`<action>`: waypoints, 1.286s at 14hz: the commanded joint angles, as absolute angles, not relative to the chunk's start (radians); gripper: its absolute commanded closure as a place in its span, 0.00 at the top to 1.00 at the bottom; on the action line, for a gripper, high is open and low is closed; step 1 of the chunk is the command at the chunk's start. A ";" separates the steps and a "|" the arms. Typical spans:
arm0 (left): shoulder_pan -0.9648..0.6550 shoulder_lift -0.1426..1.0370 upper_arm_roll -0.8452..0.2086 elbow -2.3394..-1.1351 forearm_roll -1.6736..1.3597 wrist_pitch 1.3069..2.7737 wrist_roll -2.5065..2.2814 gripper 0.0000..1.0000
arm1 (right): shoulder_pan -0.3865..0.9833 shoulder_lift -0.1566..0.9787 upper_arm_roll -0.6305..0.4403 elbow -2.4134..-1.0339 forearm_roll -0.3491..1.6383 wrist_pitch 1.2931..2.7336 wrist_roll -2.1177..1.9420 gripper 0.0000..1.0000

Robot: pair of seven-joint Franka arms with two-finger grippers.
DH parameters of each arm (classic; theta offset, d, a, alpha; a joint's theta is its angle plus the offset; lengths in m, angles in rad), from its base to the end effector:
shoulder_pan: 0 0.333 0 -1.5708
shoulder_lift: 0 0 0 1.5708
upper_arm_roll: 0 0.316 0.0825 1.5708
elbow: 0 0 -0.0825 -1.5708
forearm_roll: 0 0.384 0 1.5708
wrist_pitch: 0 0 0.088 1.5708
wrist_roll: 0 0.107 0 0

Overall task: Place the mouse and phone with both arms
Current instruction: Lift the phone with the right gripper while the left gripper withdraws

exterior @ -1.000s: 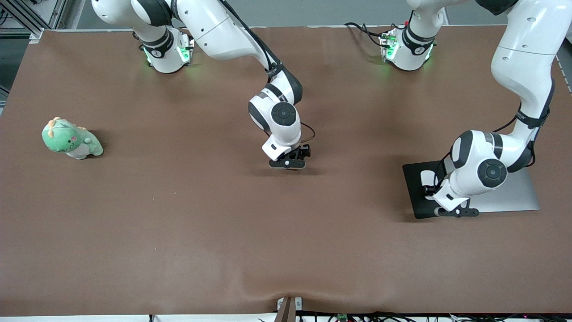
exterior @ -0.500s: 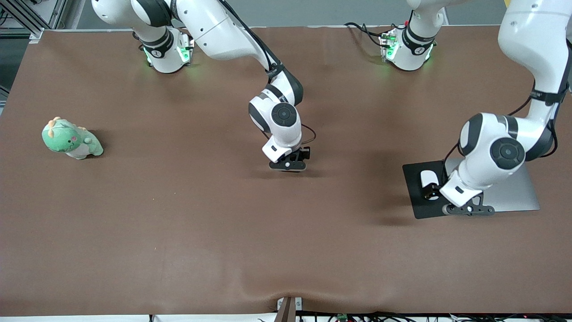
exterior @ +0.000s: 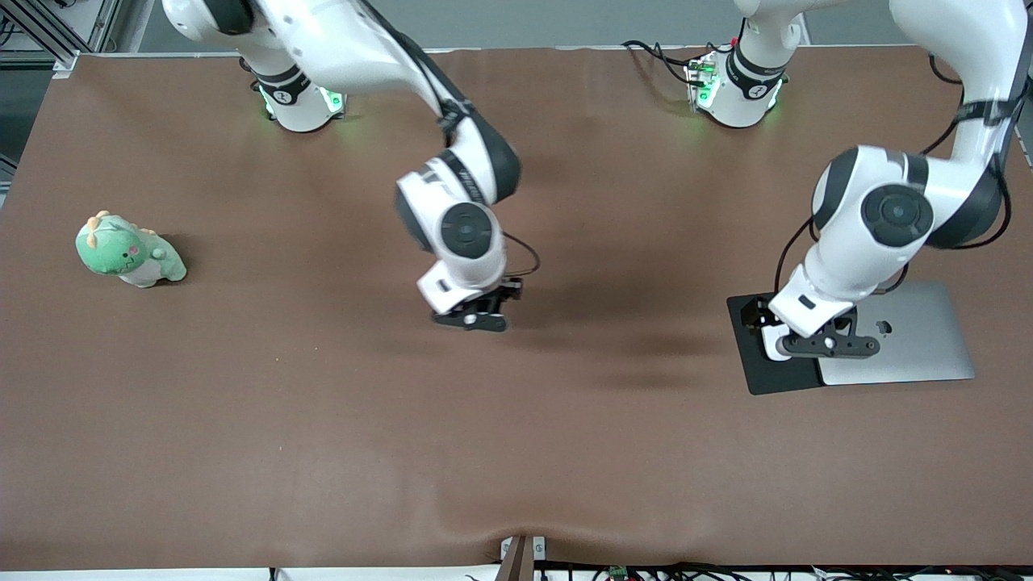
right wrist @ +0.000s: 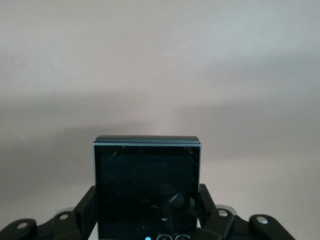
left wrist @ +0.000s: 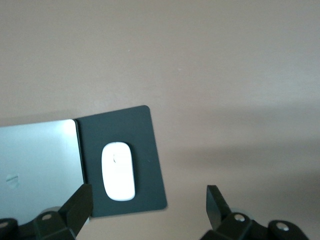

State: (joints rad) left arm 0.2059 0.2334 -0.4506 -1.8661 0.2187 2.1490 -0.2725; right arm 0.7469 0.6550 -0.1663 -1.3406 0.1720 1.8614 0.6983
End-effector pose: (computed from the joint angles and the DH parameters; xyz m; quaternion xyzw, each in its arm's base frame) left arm 0.6057 -0.1271 0.4099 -0.9977 0.0352 -0.0482 0.0322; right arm 0.5764 0.4235 0.3369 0.9948 -0.0747 -0.0675 0.0138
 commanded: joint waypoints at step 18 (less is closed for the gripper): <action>-0.221 -0.054 -0.048 -1.692 -0.035 1.686 -0.178 1.00 | 0.221 0.322 -0.164 -1.782 0.044 1.871 0.019 0.00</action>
